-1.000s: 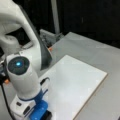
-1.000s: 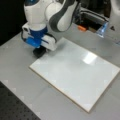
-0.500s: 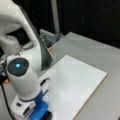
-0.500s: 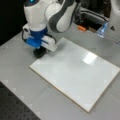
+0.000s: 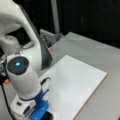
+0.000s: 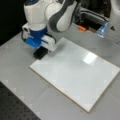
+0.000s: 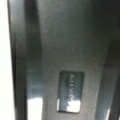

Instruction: Erasing curve lines

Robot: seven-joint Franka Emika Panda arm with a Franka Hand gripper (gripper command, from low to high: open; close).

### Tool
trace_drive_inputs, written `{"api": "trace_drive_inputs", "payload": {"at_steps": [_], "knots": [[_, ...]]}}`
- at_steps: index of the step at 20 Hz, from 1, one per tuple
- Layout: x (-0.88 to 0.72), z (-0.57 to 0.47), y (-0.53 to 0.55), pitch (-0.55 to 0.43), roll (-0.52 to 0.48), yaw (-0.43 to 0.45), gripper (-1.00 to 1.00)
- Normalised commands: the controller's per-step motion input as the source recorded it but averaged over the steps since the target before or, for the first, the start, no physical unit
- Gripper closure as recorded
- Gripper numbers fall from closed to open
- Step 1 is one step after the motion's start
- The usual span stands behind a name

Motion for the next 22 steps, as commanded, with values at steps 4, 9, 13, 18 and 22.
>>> {"api": "trace_drive_inputs", "payload": {"at_steps": [4, 9, 13, 18, 22], "knots": [[-0.11, 0.45, 0.11, 0.097, -0.004, -0.101, -1.0], [-0.19, 0.48, 0.22, 0.114, -0.068, -0.033, -1.0], [-0.17, 0.25, 0.4, 0.066, -0.059, 0.076, -1.0], [-0.16, 0.12, 0.62, 0.072, 0.016, 0.071, -1.0], [-0.2, 0.08, 0.7, 0.022, 0.057, -0.058, -1.0]]}}
